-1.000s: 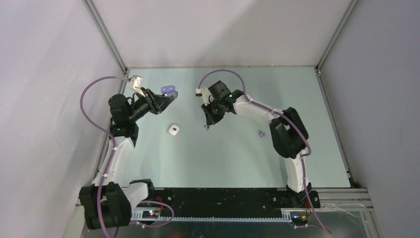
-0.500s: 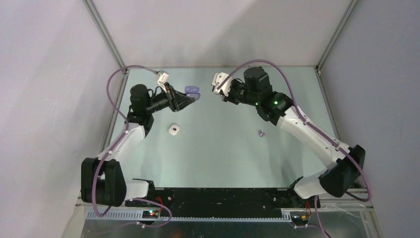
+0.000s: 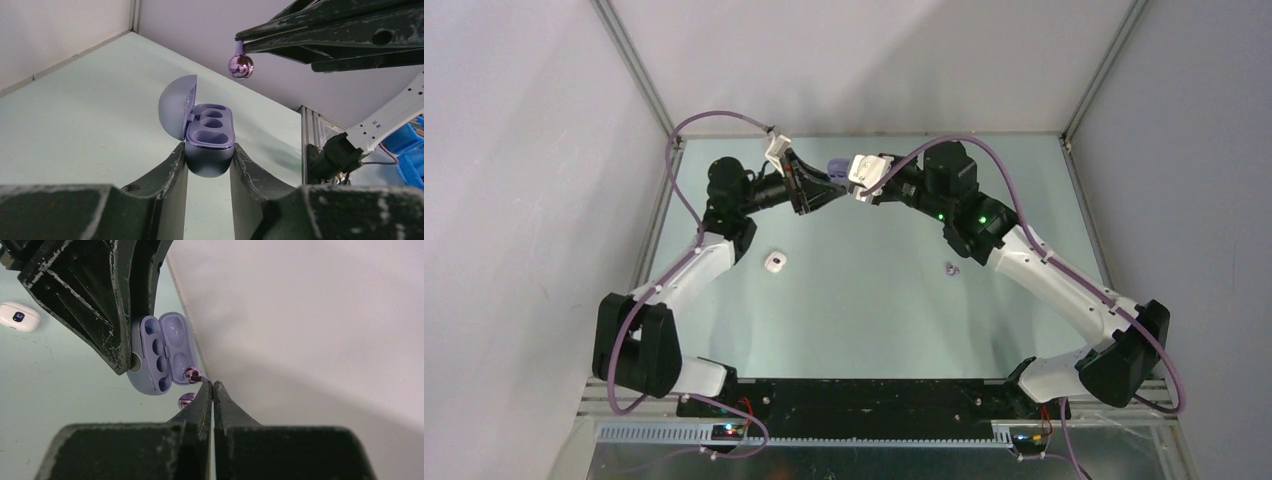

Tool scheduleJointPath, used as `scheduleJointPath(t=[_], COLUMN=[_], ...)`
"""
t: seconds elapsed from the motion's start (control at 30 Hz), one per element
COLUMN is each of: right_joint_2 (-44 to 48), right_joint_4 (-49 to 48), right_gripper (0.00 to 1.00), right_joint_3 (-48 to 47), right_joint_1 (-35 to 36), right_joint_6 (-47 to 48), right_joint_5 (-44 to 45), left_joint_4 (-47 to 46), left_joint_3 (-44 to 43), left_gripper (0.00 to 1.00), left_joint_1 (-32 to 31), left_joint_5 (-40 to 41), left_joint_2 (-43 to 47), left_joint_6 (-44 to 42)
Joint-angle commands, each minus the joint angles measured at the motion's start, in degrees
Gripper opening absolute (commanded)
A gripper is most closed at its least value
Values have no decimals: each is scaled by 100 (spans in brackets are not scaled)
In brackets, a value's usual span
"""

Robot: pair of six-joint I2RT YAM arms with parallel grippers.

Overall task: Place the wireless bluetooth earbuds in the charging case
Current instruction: Insert the right earbud into the right side groove of the charging case.

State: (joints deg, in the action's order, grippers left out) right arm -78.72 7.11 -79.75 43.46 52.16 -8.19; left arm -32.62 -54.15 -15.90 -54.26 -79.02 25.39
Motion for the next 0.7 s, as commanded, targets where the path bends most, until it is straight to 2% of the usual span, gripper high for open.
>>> scheduleJointPath(t=[0.0, 0.2, 0.67], right_joint_2=[159, 79, 18], right_joint_4=[-586, -911, -950], right_gripper=[0, 0, 0], right_joint_3=[136, 222, 247], right_joint_1=[50, 106, 185], right_joint_6=[-6, 20, 88], right_joint_5=[-34, -143, -191], left_joint_4=[-824, -1437, -1514], left_joint_3=[-212, -192, -246], left_gripper=[0, 0, 0], left_joint_1=[-27, -31, -29], left_joint_5=[-322, -511, -476], left_joint_2=[-61, -137, -143], left_joint_6=[324, 840, 951])
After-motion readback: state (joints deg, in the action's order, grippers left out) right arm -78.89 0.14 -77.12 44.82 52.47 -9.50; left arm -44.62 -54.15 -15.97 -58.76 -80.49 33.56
